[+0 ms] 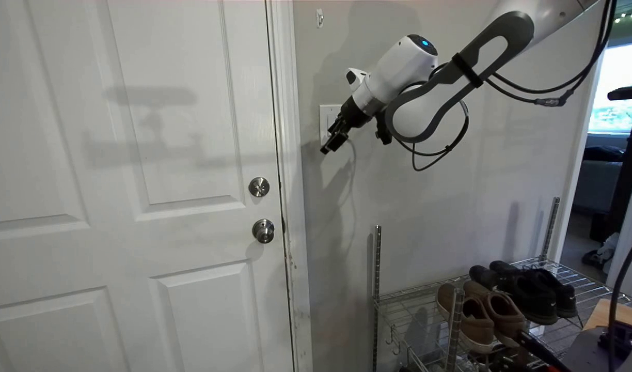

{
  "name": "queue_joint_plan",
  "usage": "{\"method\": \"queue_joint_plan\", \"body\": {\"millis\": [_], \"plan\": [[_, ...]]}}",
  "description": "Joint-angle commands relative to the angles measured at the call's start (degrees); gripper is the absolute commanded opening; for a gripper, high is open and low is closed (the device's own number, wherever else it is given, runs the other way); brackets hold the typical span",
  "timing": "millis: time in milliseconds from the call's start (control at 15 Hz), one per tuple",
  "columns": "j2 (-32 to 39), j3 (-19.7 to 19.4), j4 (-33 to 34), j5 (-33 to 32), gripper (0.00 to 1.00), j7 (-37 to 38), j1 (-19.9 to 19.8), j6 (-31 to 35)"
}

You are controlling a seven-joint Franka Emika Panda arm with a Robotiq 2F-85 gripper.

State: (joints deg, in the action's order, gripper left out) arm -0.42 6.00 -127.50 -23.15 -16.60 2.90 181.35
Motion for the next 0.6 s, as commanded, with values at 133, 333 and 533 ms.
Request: {"method": "queue_joint_plan", "body": {"millis": [133, 333, 533], "plan": [[2.07, 0.24, 2.3, 1.77, 1.0, -3.59, -0.02, -0.24], [2.65, 0.45, 2.93, 2.22, 1.0, -4.21, -0.24, -0.18], [3.02, 0.57, 3.55, 2.41, 1.0, -3.98, -0.39, -0.06]]}}
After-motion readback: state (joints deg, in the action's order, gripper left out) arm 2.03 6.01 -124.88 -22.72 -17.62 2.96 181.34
